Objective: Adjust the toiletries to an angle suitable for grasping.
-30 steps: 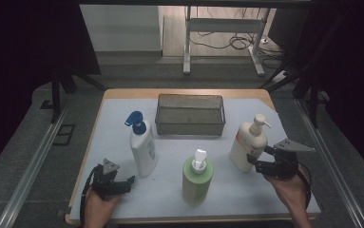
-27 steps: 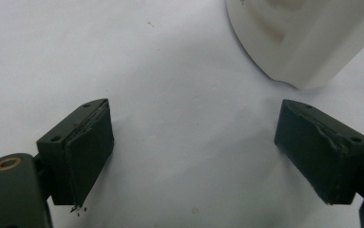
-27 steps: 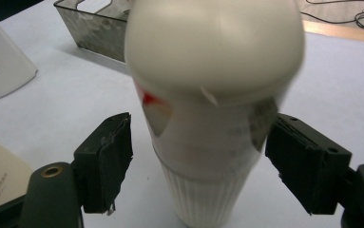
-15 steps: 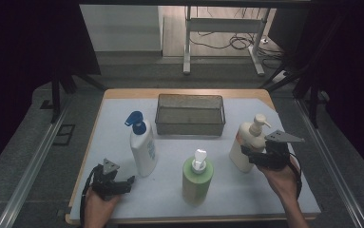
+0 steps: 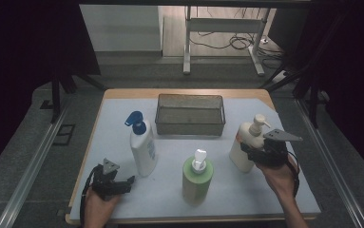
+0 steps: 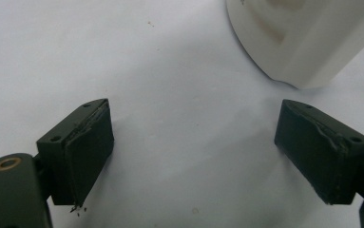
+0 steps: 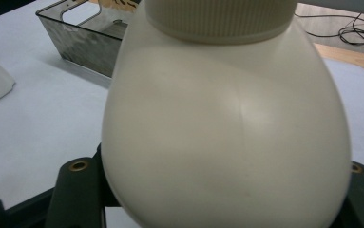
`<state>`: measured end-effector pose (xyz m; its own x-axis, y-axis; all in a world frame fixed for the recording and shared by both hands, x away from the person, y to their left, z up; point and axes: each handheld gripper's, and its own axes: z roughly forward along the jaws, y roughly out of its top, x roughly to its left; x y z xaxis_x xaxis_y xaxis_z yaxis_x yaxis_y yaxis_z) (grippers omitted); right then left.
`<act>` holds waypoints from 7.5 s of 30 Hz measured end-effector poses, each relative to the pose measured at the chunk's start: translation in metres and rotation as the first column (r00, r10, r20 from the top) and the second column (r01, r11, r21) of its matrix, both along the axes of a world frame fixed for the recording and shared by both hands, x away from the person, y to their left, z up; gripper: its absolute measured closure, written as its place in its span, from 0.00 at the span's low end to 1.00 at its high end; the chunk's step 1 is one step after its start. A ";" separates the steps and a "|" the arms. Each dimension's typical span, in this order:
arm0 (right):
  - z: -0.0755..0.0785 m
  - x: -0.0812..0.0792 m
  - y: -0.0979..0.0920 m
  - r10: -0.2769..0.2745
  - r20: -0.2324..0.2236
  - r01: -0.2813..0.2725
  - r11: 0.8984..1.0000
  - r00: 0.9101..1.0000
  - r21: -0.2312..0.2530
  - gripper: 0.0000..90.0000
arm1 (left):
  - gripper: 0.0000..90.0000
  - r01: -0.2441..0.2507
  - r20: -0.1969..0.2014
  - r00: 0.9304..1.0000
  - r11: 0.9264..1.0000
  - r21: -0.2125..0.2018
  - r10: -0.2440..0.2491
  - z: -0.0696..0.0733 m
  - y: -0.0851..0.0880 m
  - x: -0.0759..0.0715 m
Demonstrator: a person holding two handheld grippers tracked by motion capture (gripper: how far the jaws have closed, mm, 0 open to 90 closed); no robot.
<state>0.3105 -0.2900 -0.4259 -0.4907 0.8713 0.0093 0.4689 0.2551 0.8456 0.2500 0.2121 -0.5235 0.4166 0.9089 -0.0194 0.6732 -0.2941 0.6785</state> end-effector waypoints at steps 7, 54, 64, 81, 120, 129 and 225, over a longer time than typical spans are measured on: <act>0.005 0.000 0.002 0.013 -0.030 -0.013 1.000 0.999 -0.012 0.41 | 0.14 -0.003 0.002 1.000 1.000 -0.002 0.003 0.000 0.000 0.000; 0.074 0.032 0.046 0.134 -0.024 -0.133 0.991 0.991 0.034 0.41 | 0.14 -0.004 0.000 1.000 1.000 -0.004 0.004 0.000 0.000 0.000; 0.080 0.046 0.063 0.148 -0.019 -0.148 0.988 0.989 0.034 0.42 | 0.14 -0.002 0.000 1.000 1.000 -0.003 0.002 0.000 0.000 0.000; 0.090 0.067 0.099 0.205 -0.001 -0.204 0.977 0.979 0.057 0.42 | 0.14 -0.003 0.000 1.000 1.000 -0.003 0.003 0.000 0.000 0.000; 0.095 0.123 0.170 0.228 0.051 -0.231 0.970 0.972 0.074 0.42 | 0.14 -0.002 0.000 1.000 1.000 -0.003 0.002 0.000 0.000 0.000; 0.089 0.135 0.186 0.222 0.053 -0.226 0.971 0.973 0.074 0.42 | 0.14 -0.004 0.001 1.000 1.000 -0.005 0.004 0.000 0.000 0.000; 0.002 0.159 0.207 0.237 -0.051 -0.236 0.972 0.970 0.011 0.37 | 0.14 0.000 0.000 1.000 1.000 0.000 0.000 0.000 0.000 0.000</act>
